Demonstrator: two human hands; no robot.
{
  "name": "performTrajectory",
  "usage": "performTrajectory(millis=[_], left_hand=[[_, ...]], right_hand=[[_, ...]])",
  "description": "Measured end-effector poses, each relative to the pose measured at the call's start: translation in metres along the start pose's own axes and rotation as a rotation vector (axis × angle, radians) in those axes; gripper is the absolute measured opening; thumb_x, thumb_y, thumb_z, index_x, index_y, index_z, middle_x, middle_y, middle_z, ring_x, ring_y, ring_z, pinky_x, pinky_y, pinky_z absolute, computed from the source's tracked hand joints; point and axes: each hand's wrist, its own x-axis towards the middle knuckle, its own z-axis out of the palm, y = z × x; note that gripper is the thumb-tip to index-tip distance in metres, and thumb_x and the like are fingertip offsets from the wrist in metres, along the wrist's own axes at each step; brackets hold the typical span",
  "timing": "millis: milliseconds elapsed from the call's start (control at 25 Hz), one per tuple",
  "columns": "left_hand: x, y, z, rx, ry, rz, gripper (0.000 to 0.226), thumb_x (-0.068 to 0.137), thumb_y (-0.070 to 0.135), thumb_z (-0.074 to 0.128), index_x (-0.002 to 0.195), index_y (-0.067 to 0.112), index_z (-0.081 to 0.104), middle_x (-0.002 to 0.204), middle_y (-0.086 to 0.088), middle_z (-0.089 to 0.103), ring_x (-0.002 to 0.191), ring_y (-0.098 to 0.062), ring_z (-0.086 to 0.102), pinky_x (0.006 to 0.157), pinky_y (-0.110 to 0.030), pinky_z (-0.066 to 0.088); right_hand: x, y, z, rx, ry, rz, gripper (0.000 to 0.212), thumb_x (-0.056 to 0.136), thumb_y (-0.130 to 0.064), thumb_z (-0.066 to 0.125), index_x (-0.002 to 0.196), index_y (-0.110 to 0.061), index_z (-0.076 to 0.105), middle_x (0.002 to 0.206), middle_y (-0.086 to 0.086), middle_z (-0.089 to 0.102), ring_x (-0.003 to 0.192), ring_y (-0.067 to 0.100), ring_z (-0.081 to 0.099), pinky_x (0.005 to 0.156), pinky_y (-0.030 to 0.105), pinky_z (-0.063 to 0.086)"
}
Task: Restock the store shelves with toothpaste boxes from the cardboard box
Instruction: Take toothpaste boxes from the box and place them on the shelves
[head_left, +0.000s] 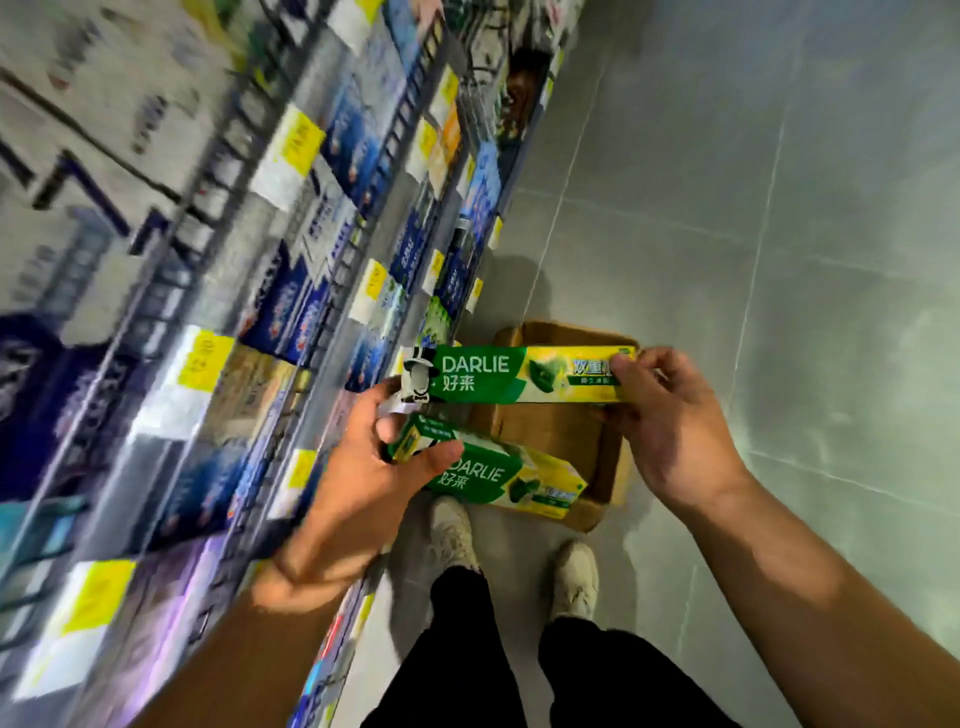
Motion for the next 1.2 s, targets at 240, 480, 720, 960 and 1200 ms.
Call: performTrajectory(millis=[240,480,720,960,1200], left_hand=[[-0.129,0.037,-0.046,-0.116,0.254,0.084,0.056,0.063,0.008,0.075,0.114,0.022,0.054,0.090,0.020,0.074,0.084,0.007,0.067,0.069,-0.011,0.050],[-0.249,0.037,-0.102,-0.181,0.514,0.131,0.047,0.068,0.004,0.079,0.106,0.025,0.063,0.090,0.019,0.074,0.077,0.004,0.065,0.068,-0.009,0.047],[-0.393,0.000,-0.160,-0.244,0.759,0.195,0.055,0.060,0.021,0.079,0.112,0.019,0.066,0.099,0.005,0.075,0.086,-0.009,0.067,0.077,-0.021,0.052],[-0.550,-0.040,-0.197,-0.280,0.976,0.237,0.058,0.059,0.023,0.077,0.116,0.020,0.064,0.101,0.009,0.075,0.089,-0.005,0.068,0.075,-0.019,0.051],[-0.678,-0.068,-0.198,-0.276,1.300,0.207,0.051,0.073,0.006,0.077,0.122,0.013,0.062,0.099,0.009,0.072,0.078,0.007,0.066,0.064,-0.006,0.046]], right_hand=[[-0.095,-0.040,0.047,-0.103,-0.310,0.025,0.027,0.086,-0.002,0.062,0.073,-0.019,0.045,0.074,0.002,0.066,0.077,0.022,0.065,0.061,0.028,0.052],[-0.184,-0.058,0.117,-0.157,-0.552,0.044,0.027,0.069,-0.018,0.079,0.074,-0.019,0.053,0.077,0.005,0.065,0.069,0.018,0.066,0.069,0.032,0.056],[-0.310,-0.015,0.176,-0.242,-0.779,0.071,0.020,0.085,-0.007,0.064,0.082,-0.016,0.046,0.072,0.002,0.060,0.058,0.011,0.063,0.057,0.025,0.056],[-0.450,0.045,0.202,-0.276,-1.013,0.117,0.011,0.088,-0.006,0.059,0.088,-0.012,0.050,0.080,0.013,0.055,0.063,0.015,0.061,0.055,0.022,0.054],[-0.569,0.087,0.223,-0.355,-1.240,0.126,0.018,0.089,-0.010,0.061,0.088,-0.015,0.044,0.077,0.015,0.033,0.070,0.023,0.039,0.058,0.024,0.054]])
